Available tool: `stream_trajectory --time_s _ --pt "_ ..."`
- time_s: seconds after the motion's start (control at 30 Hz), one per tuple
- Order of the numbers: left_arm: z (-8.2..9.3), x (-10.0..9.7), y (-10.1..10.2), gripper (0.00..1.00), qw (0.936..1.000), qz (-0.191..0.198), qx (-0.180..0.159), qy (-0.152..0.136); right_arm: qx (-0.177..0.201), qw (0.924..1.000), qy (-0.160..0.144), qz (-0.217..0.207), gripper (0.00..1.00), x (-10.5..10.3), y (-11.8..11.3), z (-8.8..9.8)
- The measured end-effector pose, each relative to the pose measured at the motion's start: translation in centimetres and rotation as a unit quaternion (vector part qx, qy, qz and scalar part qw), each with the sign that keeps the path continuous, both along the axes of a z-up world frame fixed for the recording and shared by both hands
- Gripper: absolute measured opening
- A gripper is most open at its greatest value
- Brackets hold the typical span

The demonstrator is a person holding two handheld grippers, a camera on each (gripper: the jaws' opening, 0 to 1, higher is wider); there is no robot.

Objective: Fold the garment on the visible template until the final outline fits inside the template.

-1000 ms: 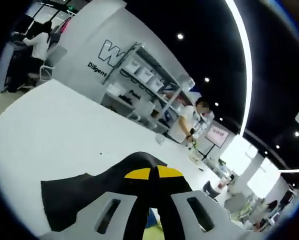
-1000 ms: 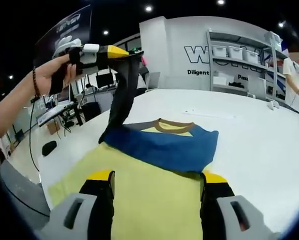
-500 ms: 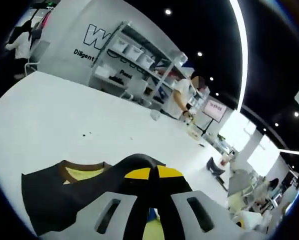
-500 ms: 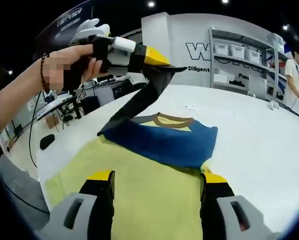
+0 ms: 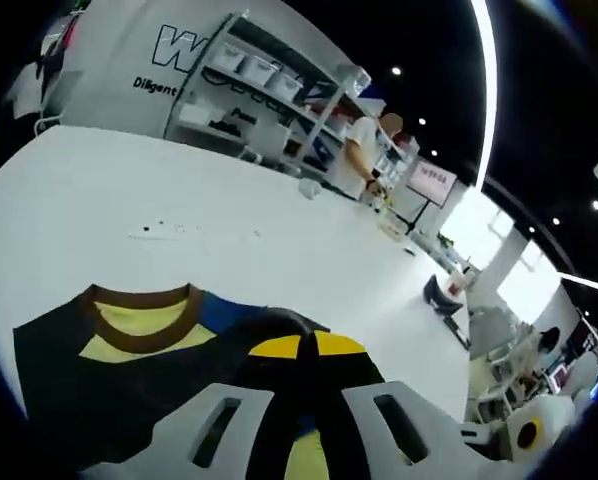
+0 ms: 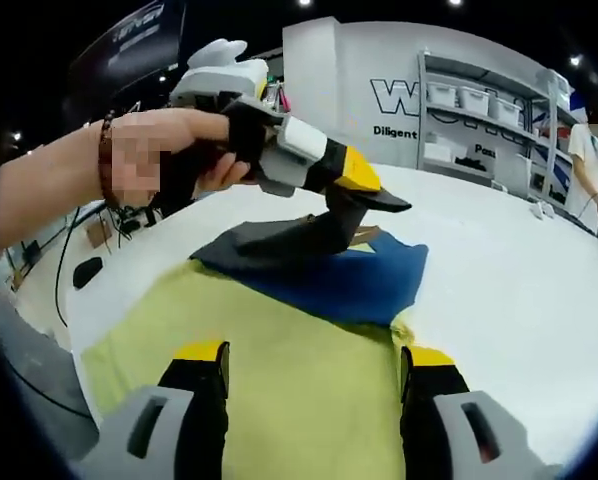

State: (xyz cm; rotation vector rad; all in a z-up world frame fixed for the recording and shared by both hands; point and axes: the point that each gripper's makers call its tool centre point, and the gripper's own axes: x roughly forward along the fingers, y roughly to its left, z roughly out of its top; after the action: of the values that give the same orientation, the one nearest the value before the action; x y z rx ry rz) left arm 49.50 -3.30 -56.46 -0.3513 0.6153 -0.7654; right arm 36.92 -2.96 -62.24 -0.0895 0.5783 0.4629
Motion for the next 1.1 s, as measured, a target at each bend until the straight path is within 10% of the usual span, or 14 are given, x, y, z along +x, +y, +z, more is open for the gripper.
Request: stream_trajectory --time_s 0.27,0.53,0.77,1.1 --pt "-0.6 0.1 -1.0 0.02 0.9982 -0.039 0.011 -0.044 -0.004 0.9999 0.009 -0.003 0.68 -0.2 -0.3 -0.4" --pt "3.0 -0.7 -1.5 0.34 0.9892 -0.088 -0.007 -0.117 -0.013 0.9998 0.015 0.002 0.68 -0.3 -0.1 -0.8" --pt "3.6 -0.9 3.6 0.4 0.9808 -0.076 0.065 -0.168 -0.016 0.9998 0.015 -0.004 0.68 -0.1 -0.7 -0.8" --pt "2.0 -2.2 10.4 0.39 0.984 -0.019 0.083 -0.156 -0.012 0.9997 0.008 -0.02 0.67 0.8 -1.5 -0.3"
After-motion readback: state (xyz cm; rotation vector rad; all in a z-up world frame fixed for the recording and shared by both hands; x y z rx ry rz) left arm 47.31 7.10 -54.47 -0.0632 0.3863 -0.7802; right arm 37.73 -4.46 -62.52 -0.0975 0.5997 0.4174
